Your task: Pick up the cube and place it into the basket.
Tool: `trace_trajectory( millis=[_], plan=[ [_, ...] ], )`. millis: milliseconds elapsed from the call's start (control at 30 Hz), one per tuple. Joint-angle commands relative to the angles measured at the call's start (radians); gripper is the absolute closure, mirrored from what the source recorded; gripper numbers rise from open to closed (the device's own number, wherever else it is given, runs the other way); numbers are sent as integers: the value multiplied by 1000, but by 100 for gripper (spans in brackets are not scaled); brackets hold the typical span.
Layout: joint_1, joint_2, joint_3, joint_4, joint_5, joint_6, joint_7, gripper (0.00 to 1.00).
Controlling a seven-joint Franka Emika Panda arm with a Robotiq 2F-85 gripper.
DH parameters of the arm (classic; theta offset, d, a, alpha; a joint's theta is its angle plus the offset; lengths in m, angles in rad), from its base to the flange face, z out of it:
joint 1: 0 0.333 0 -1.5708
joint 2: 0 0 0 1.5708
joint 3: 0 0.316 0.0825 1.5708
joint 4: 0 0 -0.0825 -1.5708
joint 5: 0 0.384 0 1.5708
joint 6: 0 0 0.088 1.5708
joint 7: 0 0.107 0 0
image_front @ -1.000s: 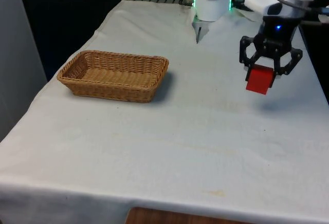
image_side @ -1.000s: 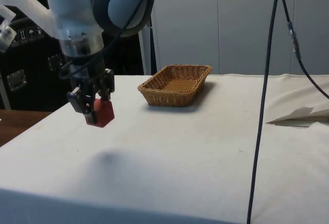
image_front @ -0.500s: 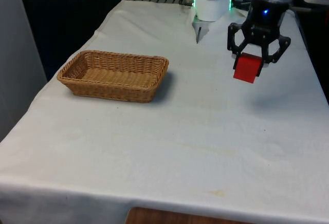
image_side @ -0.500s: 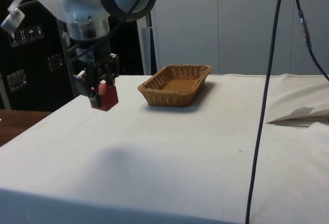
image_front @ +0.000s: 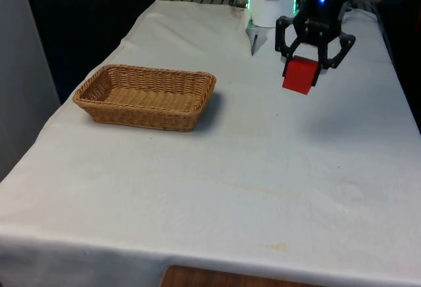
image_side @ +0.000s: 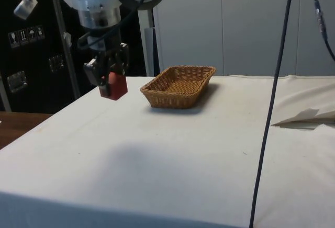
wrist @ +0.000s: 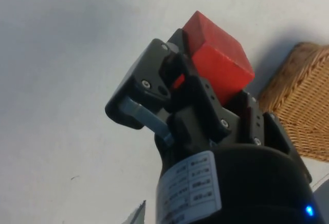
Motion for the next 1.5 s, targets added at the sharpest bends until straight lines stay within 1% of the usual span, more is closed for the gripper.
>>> trace_trajectory(
  millis=[0, 100, 200, 233, 267, 300, 467, 633, 667, 700, 767, 833, 933, 967, 1000, 1100, 1233, 1267, 1300, 1367, 1400, 1467],
  plan=[
    [-6, -12, -1, -14, -1, 18, -5, 100],
    [-10, -28, -8, -30, 2, 26, -13, 100],
    [-18, -47, -17, -50, 6, 39, -24, 100],
    [-18, -47, -17, -50, 6, 39, -24, 100],
    [-10, -37, -18, -37, 0, 19, -14, 100],
    [-21, -56, -22, -60, 9, 44, -30, 100],
    [-28, -79, -34, -86, 19, 59, -48, 100],
    [-40, -104, -46, -119, 42, 80, -75, 100],
    [-30, -98, -52, -109, 23, 62, -57, 100],
    [-41, -108, -48, -125, 48, 84, -81, 100],
    [-44, -120, -56, -139, 64, 95, -98, 100],
    [-45, -124, -59, -144, 68, 98, -104, 100],
    [-49, -142, -72, -160, 83, 105, -125, 100],
    [-40, -135, -78, -149, 65, 88, -109, 100],
    [-50, -147, -75, -164, 87, 107, -131, 100],
    [-50, -164, -90, -179, 104, 114, -154, 100],
    [-53, -182, -102, -194, 122, 118, -178, 100],
    [-46, -176, -109, -184, 105, 101, -165, 100],
    [-55, -192, -109, -202, 132, 118, -192, 100],
    [-55, -197, -113, -206, 137, 118, -199, 100],
    [-57, -207, -121, -215, 148, 118, -214, 100],
    [-57, -217, -128, -223, 158, 118, -228, 100]
  ],
)
